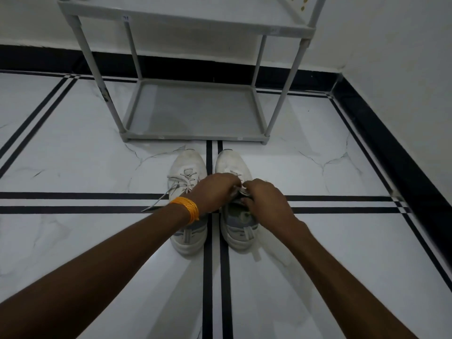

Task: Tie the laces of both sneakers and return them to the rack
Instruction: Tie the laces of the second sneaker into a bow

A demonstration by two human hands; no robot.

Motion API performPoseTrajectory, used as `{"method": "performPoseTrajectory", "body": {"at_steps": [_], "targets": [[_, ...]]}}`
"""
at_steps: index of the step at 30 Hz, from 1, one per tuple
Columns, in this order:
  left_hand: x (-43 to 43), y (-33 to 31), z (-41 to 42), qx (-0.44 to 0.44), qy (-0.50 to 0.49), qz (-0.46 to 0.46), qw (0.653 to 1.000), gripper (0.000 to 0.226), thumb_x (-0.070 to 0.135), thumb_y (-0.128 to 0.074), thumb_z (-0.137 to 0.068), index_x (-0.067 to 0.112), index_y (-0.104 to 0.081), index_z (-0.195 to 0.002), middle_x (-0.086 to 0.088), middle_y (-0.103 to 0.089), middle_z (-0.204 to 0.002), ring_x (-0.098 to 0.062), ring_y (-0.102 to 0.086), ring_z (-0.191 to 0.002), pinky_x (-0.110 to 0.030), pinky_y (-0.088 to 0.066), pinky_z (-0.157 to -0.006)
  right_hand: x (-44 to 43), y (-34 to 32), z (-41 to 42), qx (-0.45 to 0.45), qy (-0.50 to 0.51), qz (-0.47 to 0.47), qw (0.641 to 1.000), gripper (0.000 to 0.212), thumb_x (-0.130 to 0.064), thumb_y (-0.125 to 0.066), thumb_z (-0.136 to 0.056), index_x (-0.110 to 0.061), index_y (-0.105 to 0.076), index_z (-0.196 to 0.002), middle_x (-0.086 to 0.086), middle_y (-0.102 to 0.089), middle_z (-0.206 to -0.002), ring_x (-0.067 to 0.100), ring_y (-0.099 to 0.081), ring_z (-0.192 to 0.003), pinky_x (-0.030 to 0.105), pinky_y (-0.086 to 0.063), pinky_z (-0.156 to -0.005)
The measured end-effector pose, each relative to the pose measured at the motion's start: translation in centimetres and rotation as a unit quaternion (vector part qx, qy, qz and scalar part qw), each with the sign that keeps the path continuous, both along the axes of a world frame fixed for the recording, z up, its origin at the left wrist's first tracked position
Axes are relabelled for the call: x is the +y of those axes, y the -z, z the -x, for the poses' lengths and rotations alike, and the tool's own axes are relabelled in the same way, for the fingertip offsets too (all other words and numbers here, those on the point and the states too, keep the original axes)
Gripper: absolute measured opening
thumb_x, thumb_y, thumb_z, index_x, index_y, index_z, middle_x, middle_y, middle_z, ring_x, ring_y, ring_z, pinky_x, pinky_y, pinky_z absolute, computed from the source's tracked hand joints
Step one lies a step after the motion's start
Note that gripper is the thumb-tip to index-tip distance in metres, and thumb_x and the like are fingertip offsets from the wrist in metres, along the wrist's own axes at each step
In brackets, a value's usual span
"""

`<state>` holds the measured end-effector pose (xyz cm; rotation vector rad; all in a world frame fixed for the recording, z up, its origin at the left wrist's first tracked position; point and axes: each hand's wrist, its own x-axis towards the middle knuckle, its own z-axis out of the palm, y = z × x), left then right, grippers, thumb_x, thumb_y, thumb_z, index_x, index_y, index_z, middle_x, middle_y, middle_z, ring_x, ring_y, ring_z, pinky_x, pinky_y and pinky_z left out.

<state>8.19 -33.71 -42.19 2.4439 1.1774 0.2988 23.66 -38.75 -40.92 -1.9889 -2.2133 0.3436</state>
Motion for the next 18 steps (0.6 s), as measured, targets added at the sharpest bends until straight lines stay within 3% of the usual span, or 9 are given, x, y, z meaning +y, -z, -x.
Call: {"method": "performPoseTrajectory", "body": {"at_steps": [4, 7, 9, 18], "targets": [[-0.2, -0.1, 0.3, -0.002, -0.002, -0.047, 0.999, 0.015, 0.014, -0.052, -0.093, 0.008, -0.060, -0.105, -0.014, -0.065, -0.109, -0.033, -0.063, -0.096, -0.031, -0.043, -0.077, 0.2, 0.6, -0.6, -0.025, 0.026, -0.042, 0.998, 0.016, -0.015, -0.055, -0.094, -0.005, -0.068, -0.096, 0.014, -0.064, -0.094, 0.029, -0.063, -0.086, 0.028, -0.034, -0.067], [-0.8, -0.1, -0.2, 0.088, 0.023, -0.061, 0.994, 0.037, 0.016, -0.048, -0.096, 0.005, -0.046, -0.132, -0.018, -0.056, -0.123, -0.040, -0.062, -0.101, -0.042, -0.049, -0.079, -0.5, 0.9, -0.2, -0.005, 0.035, -0.039, 0.999, 0.018, -0.011, -0.060, -0.091, -0.005, -0.063, -0.108, 0.015, -0.060, -0.103, 0.031, -0.062, -0.092, 0.028, -0.038, -0.071], [-1.0, -0.1, -0.3, 0.156, 0.028, -0.089, 0.983, 0.044, 0.017, -0.044, -0.098, 0.008, -0.036, -0.141, -0.018, -0.058, -0.122, -0.041, -0.063, -0.100, -0.045, -0.048, -0.077, -0.9, 1.1, -0.1, -0.011, 0.032, -0.042, 0.999, 0.028, -0.008, -0.064, -0.088, -0.004, -0.060, -0.115, 0.016, -0.058, -0.109, 0.031, -0.061, -0.096, 0.028, -0.040, -0.074], [0.1, -0.4, 0.2, 0.222, 0.086, -0.138, 0.961, 0.045, 0.021, -0.052, -0.095, 0.014, -0.040, -0.137, -0.015, -0.066, -0.111, -0.037, -0.063, -0.100, -0.043, -0.048, -0.078, -1.0, 2.3, -1.2, -0.051, 0.001, -0.072, 0.996, 0.021, 0.004, -0.065, -0.077, -0.003, -0.063, -0.096, 0.017, -0.062, -0.094, 0.032, -0.060, -0.086, 0.030, -0.032, -0.064]]}}
